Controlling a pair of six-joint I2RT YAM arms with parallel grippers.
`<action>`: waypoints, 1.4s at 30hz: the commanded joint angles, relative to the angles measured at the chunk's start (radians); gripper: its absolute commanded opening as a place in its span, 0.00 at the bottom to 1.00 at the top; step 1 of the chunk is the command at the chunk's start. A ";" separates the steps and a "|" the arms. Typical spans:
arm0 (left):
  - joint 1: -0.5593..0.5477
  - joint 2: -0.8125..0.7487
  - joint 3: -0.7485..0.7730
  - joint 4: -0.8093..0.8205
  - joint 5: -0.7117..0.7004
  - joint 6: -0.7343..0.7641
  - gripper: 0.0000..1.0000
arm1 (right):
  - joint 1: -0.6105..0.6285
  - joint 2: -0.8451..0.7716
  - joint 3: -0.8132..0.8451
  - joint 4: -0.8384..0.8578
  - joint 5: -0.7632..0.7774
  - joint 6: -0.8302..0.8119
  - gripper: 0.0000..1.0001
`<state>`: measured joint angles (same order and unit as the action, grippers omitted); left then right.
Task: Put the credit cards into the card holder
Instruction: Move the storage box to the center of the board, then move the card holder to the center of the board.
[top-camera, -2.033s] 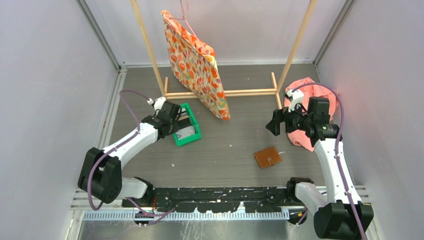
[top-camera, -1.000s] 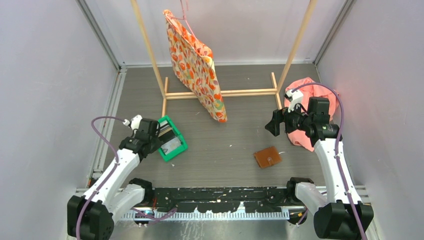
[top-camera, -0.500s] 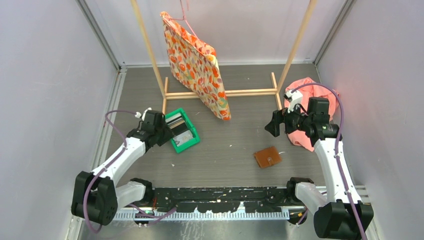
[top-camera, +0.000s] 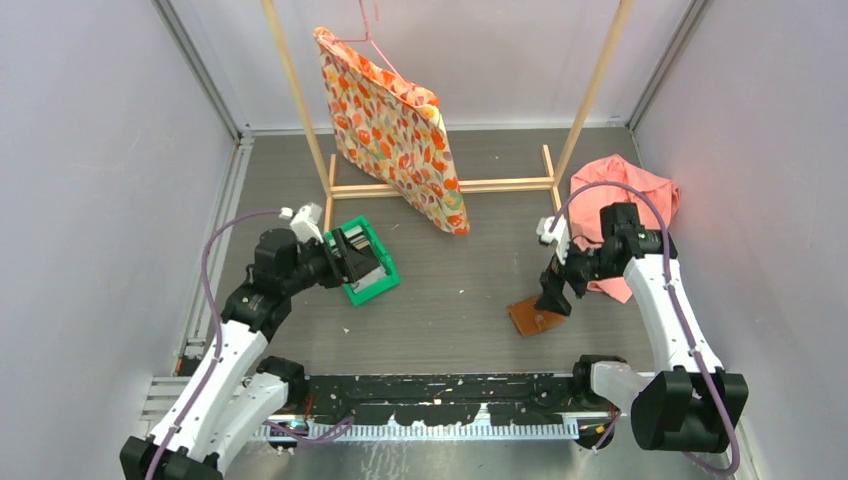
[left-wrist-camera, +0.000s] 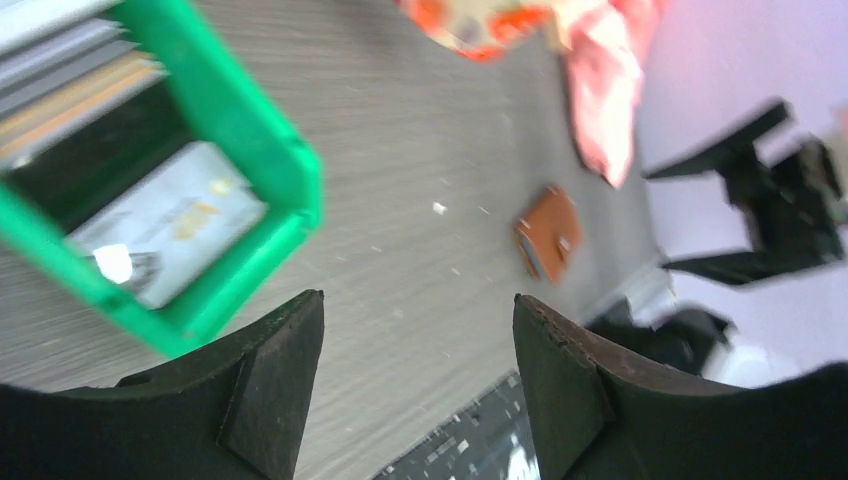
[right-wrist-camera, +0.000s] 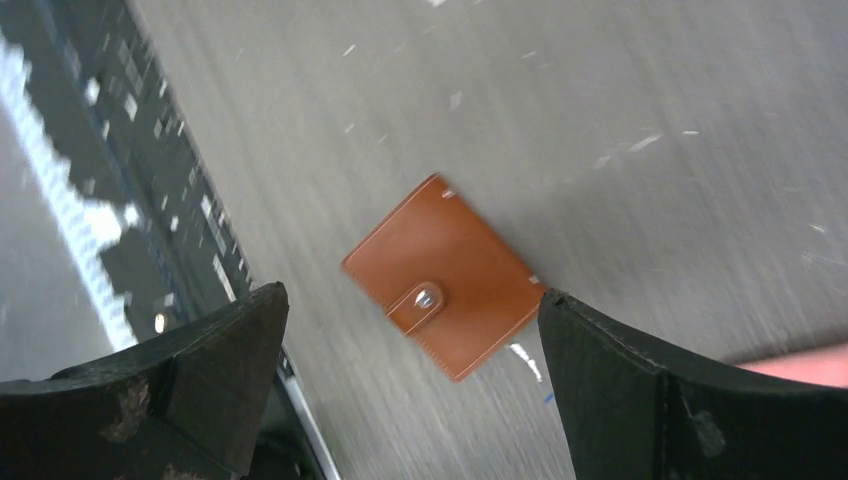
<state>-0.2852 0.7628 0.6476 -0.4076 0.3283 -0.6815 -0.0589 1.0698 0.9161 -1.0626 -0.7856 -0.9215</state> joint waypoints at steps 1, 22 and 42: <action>-0.101 0.006 -0.082 0.225 0.305 -0.008 0.70 | 0.008 0.032 0.007 -0.335 0.005 -0.608 0.97; -0.792 0.833 0.103 0.942 -0.242 0.134 0.72 | -0.013 0.382 0.017 0.080 0.408 0.285 0.66; -0.792 0.200 -0.242 0.812 -0.375 0.198 0.72 | 0.307 0.653 0.167 0.033 0.362 0.305 0.03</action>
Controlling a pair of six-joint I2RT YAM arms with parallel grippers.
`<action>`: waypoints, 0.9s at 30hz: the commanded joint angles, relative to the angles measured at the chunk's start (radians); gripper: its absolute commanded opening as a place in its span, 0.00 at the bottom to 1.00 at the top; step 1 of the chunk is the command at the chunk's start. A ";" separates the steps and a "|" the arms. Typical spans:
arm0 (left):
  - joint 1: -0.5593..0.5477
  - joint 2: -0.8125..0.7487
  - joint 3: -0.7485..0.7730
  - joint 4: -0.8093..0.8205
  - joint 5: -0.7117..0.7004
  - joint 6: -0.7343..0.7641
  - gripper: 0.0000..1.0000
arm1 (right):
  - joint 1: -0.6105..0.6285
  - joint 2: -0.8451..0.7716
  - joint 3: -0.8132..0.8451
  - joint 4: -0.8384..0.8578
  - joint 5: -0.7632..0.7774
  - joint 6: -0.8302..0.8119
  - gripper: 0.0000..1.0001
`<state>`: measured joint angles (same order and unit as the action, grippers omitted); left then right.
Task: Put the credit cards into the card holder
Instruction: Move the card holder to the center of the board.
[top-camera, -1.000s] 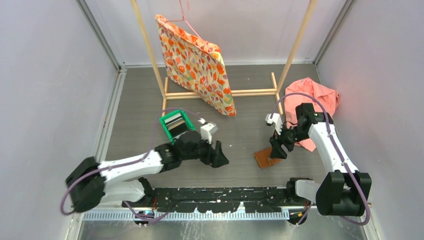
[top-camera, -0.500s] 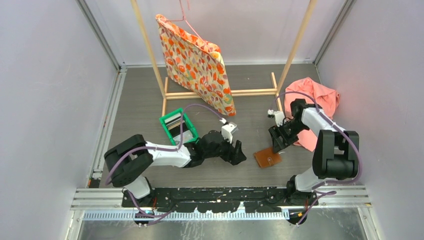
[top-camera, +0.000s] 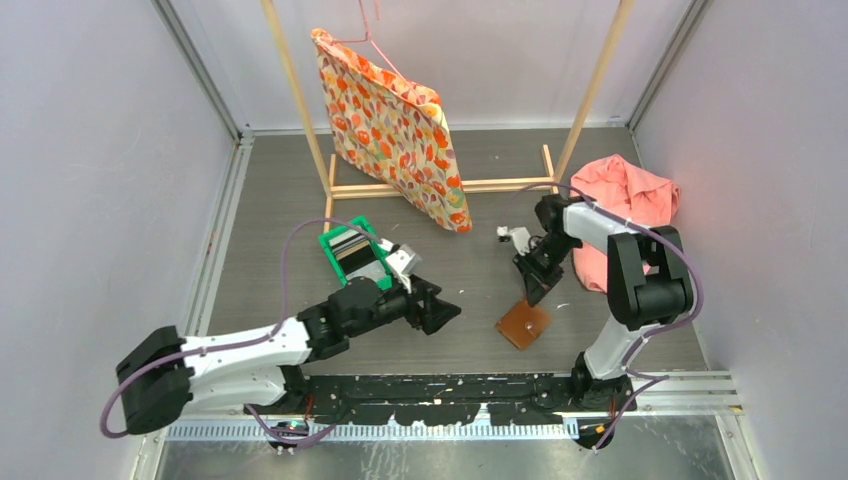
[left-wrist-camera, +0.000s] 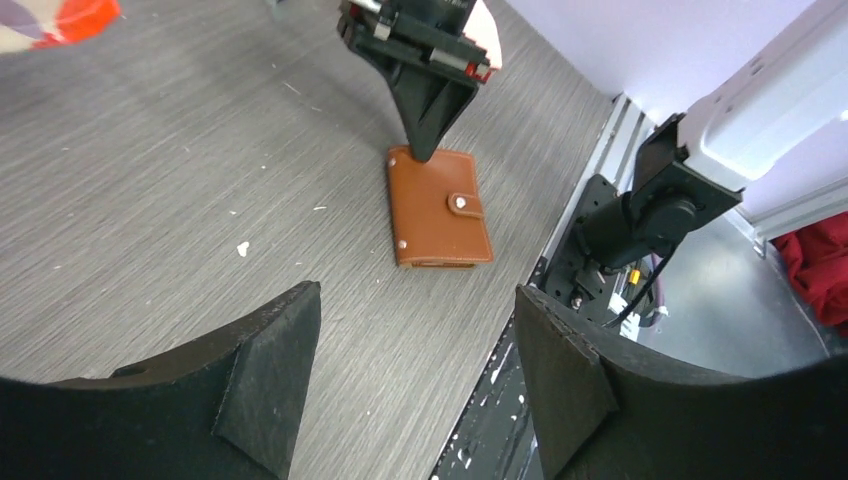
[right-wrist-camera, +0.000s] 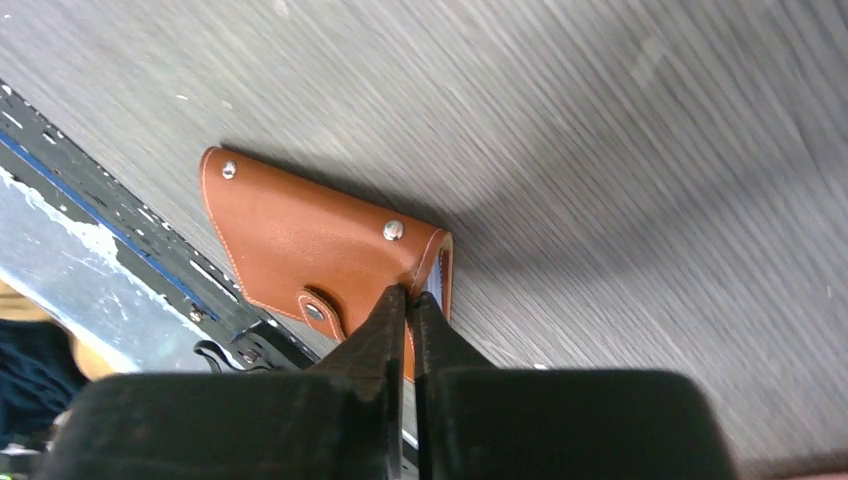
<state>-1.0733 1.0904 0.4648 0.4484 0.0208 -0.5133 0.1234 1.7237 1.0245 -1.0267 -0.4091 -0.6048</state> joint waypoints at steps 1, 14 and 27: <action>-0.005 -0.179 -0.082 -0.049 -0.071 0.028 0.72 | 0.177 0.009 0.091 0.000 -0.014 -0.022 0.02; -0.005 -0.240 -0.229 0.009 -0.139 -0.151 0.70 | 0.492 0.062 0.348 0.016 0.047 -0.038 1.00; -0.013 0.152 -0.111 0.031 -0.241 -0.365 0.36 | 0.553 -0.195 -0.049 0.328 0.011 -0.098 0.70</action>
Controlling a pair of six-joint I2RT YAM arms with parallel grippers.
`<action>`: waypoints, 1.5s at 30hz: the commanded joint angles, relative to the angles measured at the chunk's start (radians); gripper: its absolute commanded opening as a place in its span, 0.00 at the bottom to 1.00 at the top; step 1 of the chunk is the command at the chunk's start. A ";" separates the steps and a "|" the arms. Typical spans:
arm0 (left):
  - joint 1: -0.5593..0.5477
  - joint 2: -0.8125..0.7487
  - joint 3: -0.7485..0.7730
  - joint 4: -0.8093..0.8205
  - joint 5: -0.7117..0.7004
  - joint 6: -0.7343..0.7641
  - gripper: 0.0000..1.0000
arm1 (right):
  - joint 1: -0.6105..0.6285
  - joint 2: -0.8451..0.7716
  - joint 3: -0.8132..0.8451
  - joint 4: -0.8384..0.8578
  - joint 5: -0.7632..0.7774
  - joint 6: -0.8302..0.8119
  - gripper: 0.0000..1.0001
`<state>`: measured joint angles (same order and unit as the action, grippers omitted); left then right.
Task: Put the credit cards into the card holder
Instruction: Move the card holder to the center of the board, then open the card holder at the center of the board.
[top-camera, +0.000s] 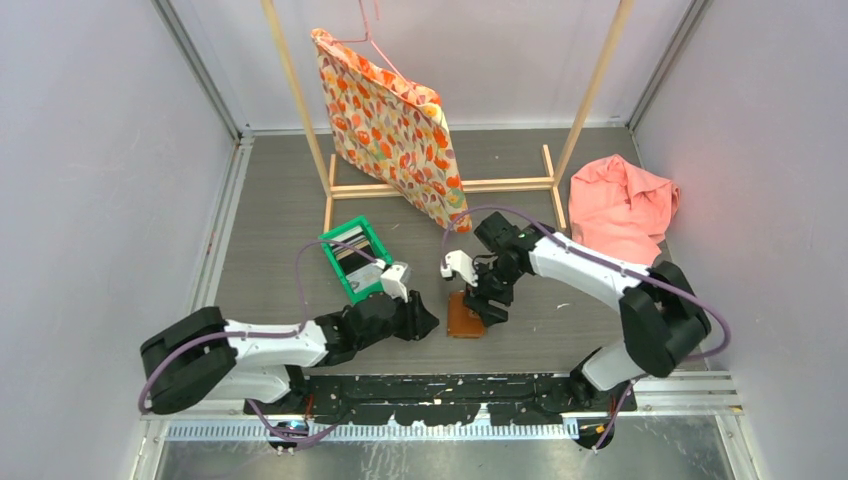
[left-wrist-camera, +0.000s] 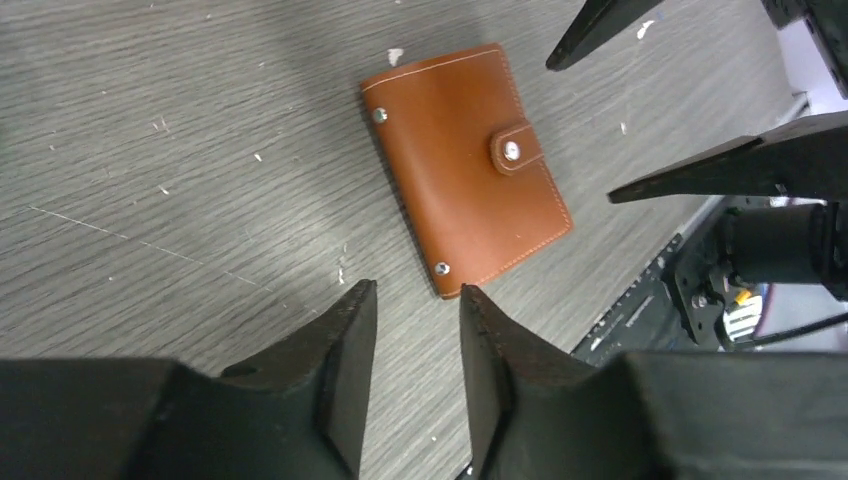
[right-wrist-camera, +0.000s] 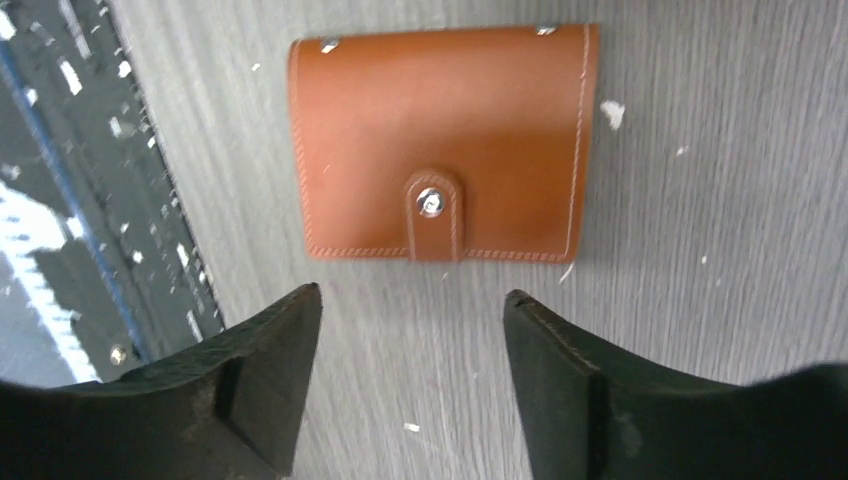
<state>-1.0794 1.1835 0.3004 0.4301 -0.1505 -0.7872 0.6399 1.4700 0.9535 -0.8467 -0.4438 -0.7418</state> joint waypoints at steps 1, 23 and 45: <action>-0.009 0.078 0.060 0.049 -0.070 -0.100 0.35 | 0.046 0.072 0.025 0.165 0.064 0.050 0.69; -0.018 0.206 0.022 0.211 -0.061 -0.234 0.29 | 0.156 0.137 -0.011 0.222 0.180 0.064 0.16; -0.022 0.218 0.014 0.329 -0.006 -0.256 0.70 | -0.146 -0.014 0.076 0.146 -0.466 0.296 0.01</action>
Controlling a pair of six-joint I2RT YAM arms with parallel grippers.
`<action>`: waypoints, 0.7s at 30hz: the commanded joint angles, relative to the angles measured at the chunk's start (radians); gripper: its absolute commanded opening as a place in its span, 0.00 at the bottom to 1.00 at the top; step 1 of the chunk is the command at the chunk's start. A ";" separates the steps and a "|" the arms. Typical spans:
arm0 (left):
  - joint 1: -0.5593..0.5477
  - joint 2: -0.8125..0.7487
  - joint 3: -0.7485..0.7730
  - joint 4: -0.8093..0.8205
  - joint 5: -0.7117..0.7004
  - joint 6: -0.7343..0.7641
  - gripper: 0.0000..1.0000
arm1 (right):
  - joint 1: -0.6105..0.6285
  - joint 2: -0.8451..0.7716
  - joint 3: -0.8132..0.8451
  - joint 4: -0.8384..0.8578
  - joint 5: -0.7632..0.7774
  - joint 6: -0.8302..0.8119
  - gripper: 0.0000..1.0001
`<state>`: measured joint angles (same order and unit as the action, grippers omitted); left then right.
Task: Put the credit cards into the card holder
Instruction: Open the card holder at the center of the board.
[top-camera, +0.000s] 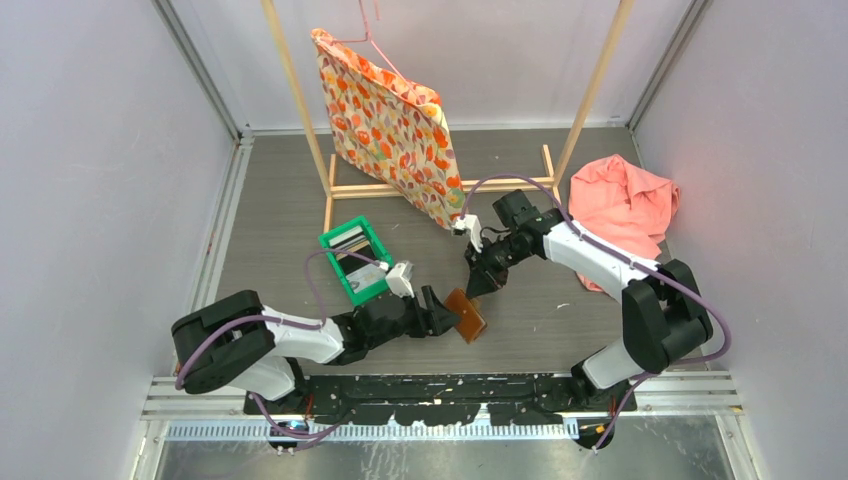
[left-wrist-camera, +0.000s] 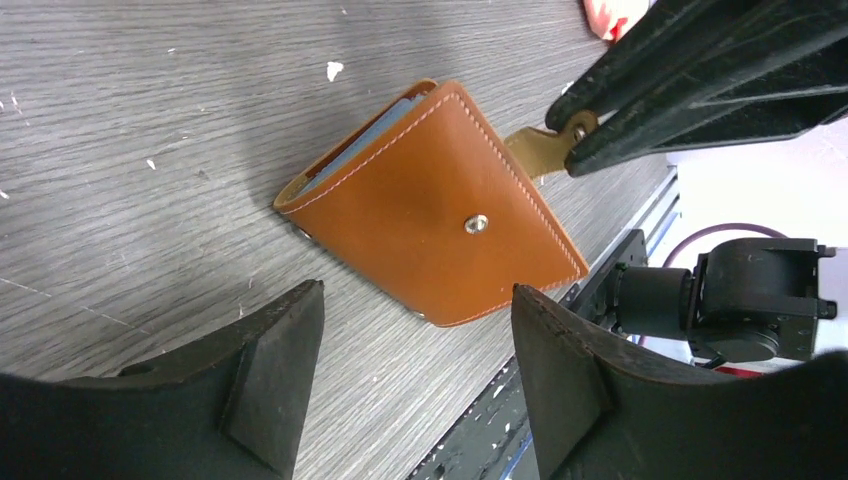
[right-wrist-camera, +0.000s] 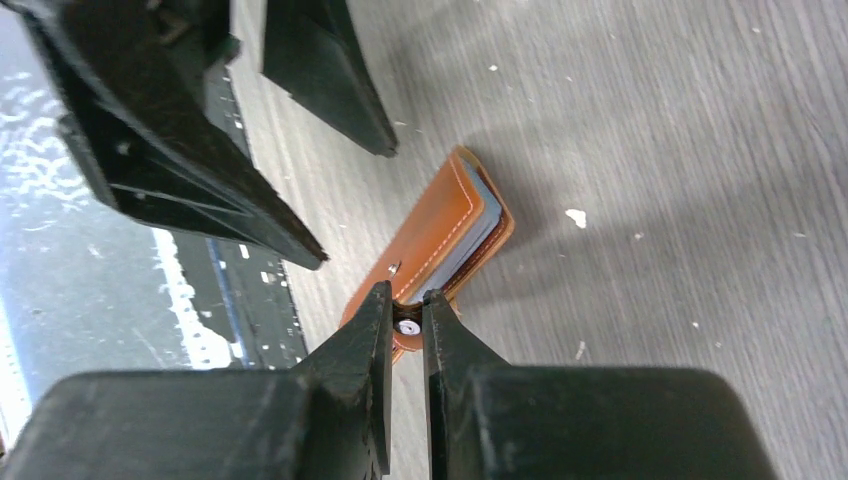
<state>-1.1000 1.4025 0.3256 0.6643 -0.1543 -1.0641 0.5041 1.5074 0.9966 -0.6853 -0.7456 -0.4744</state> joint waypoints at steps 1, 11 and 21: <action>0.000 -0.005 -0.017 0.104 -0.004 0.021 0.72 | -0.012 -0.051 0.030 -0.016 -0.177 0.028 0.01; 0.003 -0.091 -0.083 0.100 -0.046 -0.042 0.80 | -0.028 -0.036 0.028 -0.008 -0.197 0.043 0.01; 0.004 -0.120 -0.098 0.075 -0.076 -0.067 0.76 | -0.038 -0.022 0.027 0.000 -0.158 0.046 0.01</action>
<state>-1.0992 1.3155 0.2371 0.7132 -0.1875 -1.1229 0.4736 1.4963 0.9966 -0.7033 -0.9024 -0.4347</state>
